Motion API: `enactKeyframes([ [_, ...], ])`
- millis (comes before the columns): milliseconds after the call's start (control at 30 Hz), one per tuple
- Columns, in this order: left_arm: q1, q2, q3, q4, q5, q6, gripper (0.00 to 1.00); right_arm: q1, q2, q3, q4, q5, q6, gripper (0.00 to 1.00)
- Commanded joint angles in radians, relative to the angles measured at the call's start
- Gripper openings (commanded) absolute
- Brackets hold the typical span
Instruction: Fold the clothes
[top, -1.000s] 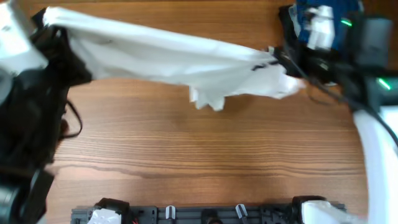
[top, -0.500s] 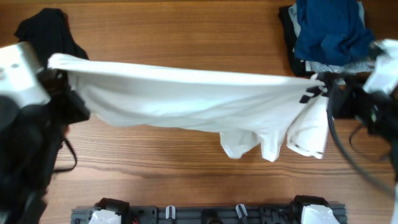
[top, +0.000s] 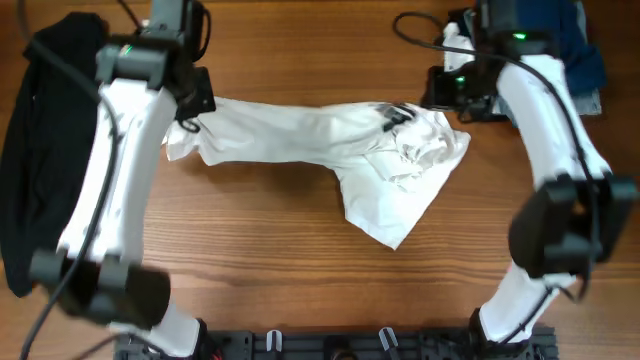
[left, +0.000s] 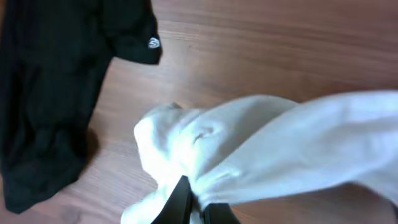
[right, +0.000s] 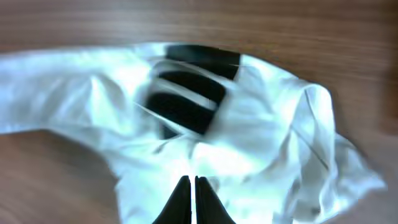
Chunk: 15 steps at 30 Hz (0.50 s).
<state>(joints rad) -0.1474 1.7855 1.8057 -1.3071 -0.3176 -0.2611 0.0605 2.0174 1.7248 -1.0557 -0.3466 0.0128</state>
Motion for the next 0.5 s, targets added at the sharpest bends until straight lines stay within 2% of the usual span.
enactKeyframes([
  [0,0.031,0.173,0.005,0.060,-0.024,-0.016,0.04,0.004,0.084,0.005,0.017,0.006,-0.010,0.04],
  [200,0.060,0.304,0.005,0.091,-0.024,-0.016,0.04,0.005,0.085,0.005,0.023,0.005,-0.013,0.04],
  [367,0.087,0.324,0.005,0.274,-0.024,-0.008,0.04,0.011,0.085,0.003,0.037,0.005,-0.013,0.04],
  [400,0.091,0.324,0.005,0.345,-0.024,-0.008,0.08,0.013,0.085,0.003,0.043,0.005,-0.013,0.04],
  [433,0.095,0.324,0.005,0.426,-0.024,-0.004,0.38,0.013,0.085,0.003,0.049,0.005,-0.013,0.04],
  [467,0.096,0.324,0.005,0.475,-0.024,-0.001,0.75,0.013,0.085,0.003,0.052,0.005,-0.013,0.04],
])
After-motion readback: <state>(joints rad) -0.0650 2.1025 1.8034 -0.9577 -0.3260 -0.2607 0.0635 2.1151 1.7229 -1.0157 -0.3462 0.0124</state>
